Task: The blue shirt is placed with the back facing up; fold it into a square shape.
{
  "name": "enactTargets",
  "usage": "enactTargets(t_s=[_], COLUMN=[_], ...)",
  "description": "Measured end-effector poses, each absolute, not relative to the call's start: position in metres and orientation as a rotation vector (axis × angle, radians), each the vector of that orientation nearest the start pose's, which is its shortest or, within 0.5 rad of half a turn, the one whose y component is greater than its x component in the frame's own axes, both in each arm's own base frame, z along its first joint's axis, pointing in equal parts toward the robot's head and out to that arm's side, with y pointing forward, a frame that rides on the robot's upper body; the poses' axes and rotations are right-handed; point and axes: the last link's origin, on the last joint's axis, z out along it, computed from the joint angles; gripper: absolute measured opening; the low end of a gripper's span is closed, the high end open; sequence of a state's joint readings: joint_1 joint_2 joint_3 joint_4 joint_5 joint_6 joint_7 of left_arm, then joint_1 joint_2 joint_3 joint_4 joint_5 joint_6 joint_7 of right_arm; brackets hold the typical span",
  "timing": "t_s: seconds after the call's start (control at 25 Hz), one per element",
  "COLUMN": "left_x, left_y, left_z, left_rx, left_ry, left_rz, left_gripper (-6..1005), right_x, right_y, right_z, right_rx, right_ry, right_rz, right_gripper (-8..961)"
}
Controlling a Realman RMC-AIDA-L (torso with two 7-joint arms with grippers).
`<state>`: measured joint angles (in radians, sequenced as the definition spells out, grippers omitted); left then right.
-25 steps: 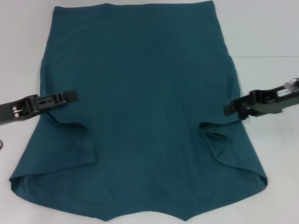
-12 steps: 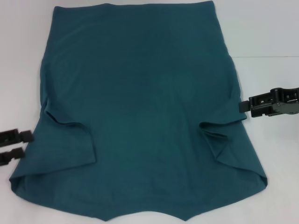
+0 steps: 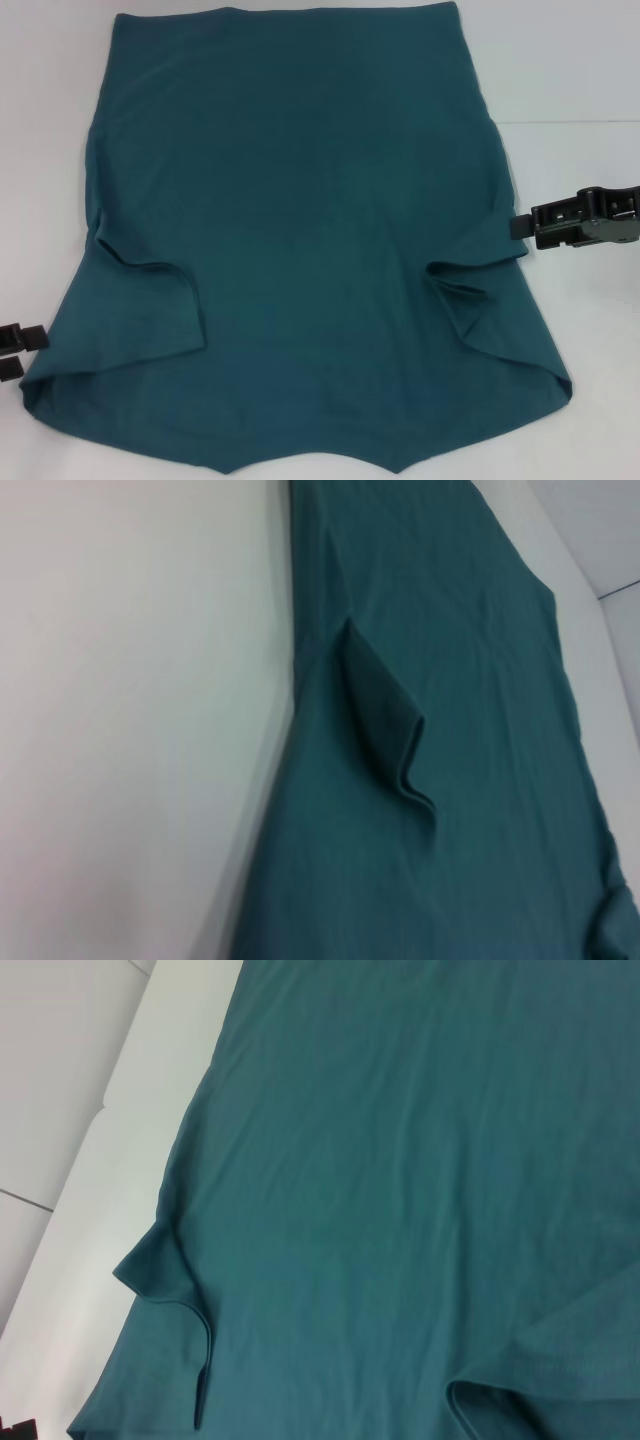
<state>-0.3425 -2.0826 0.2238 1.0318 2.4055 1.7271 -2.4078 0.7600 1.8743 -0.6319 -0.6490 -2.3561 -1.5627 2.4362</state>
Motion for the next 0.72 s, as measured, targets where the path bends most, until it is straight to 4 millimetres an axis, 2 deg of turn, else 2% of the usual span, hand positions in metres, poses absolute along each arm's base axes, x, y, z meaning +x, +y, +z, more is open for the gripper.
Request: enactTargets(t_s=[0.32,0.72], left_x=[-0.377,-0.384], left_y=[0.253,0.251], left_z=[0.089,0.082], left_rx=[2.210,2.115], left_ry=[2.675,2.745], left_rz=[0.714,0.751], left_gripper=[690,691], right_x=[0.258,0.259], right_y=[0.393,0.392], right_z=[0.074,0.075], right_rx=[-2.342,-2.336], right_ry=[1.757,1.761], right_rz=[0.317,0.323], right_gripper=[627,627])
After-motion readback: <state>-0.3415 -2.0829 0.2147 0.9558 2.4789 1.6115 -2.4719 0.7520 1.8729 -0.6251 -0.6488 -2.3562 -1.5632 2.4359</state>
